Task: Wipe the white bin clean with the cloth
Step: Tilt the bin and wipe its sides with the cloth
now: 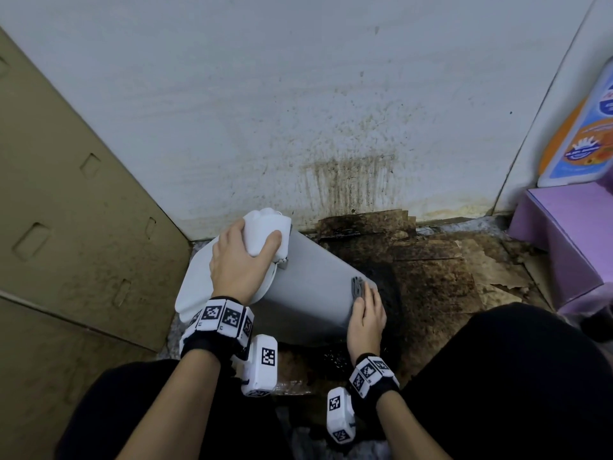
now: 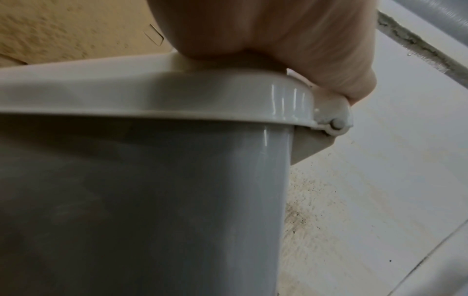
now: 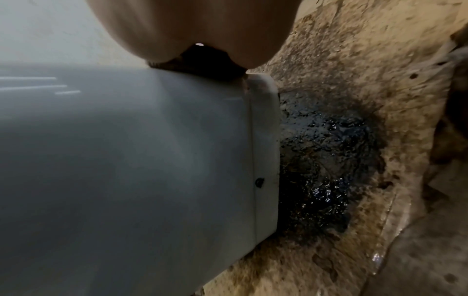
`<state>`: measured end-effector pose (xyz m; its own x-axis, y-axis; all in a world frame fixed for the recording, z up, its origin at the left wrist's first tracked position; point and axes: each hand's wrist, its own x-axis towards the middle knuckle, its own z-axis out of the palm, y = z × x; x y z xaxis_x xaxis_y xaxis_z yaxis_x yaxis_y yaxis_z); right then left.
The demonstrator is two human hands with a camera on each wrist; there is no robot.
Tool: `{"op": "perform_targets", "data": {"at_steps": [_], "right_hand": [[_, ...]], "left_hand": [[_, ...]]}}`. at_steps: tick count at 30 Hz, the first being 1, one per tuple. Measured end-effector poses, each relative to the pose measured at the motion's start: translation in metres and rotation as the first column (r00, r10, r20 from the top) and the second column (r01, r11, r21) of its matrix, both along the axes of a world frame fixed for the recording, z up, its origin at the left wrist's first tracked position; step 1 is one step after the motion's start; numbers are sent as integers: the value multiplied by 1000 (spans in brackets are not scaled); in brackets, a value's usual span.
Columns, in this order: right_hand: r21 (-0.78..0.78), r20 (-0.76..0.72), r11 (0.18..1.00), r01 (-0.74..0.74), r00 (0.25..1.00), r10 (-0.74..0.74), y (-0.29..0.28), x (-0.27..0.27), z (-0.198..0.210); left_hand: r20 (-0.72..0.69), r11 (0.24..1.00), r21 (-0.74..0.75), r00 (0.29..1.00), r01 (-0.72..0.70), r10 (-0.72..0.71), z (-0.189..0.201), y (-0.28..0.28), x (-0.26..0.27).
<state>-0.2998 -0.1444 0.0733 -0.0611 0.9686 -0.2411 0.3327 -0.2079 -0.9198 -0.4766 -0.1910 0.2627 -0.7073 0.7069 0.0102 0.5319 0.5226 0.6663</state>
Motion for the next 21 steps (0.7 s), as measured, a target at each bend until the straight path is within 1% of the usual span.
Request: {"op": "perform_targets", "data": {"at_steps": [2, 5, 8, 10, 13, 15, 17, 21], "right_hand": [[16, -2, 1000, -12, 1000, 12, -2, -2, 6], [63, 8, 994, -85, 996, 85, -5, -13, 21], [189, -64, 972, -138, 986, 152, -13, -33, 47], [290, -105, 940, -179, 970, 217, -22, -49, 68], [430, -88, 873, -230, 952, 294, -34, -65, 89], [479, -53, 843, -246, 950, 308, -36, -67, 89], [501, -42, 830, -245, 951, 306, -34, -66, 84], [500, -127, 850, -168, 956, 263, -27, -64, 81]], "left_hand": [[-1, 1000, -6, 1000, -2, 2, 0, 0, -1], [-15, 1000, -16, 1000, 15, -15, -1, 2, -1], [-25, 999, -24, 999, 25, -26, 0, 4, -1], [-25, 999, -23, 999, 22, -23, -1, 5, 0], [-23, 1000, -22, 1000, 18, -19, -1, 4, 0], [-17, 1000, -16, 1000, 18, -19, -1, 2, 0], [-13, 1000, -14, 1000, 18, -18, 0, 1, 0], [-4, 1000, -25, 1000, 19, -19, 1, 0, 1]]}}
